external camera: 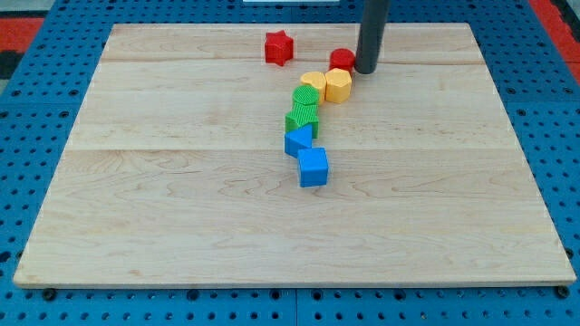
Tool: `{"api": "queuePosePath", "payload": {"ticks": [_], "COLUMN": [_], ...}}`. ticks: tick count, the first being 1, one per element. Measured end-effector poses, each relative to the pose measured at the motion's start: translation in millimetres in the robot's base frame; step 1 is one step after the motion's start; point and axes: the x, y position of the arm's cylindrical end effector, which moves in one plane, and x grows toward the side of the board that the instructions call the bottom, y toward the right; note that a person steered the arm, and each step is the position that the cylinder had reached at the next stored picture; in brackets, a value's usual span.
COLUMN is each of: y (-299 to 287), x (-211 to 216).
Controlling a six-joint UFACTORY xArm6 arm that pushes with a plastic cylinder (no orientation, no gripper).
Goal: Slide the red circle along with the red star slightly up
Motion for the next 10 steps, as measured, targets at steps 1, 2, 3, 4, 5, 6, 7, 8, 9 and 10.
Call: {"api": "queuePosePath", "payload": {"ticks": [1, 2, 3, 4, 5, 6, 7, 8, 9, 10], "y": [-19.8, -35.7, -40.5, -46.1, -56.5, -59.5, -67.5, -82.6, -96.7, -99.2], "x": [-6.4, -6.0, 6.3, 21.1, 13.3, 3.0, 1.4, -11.6, -24.3, -21.2]}}
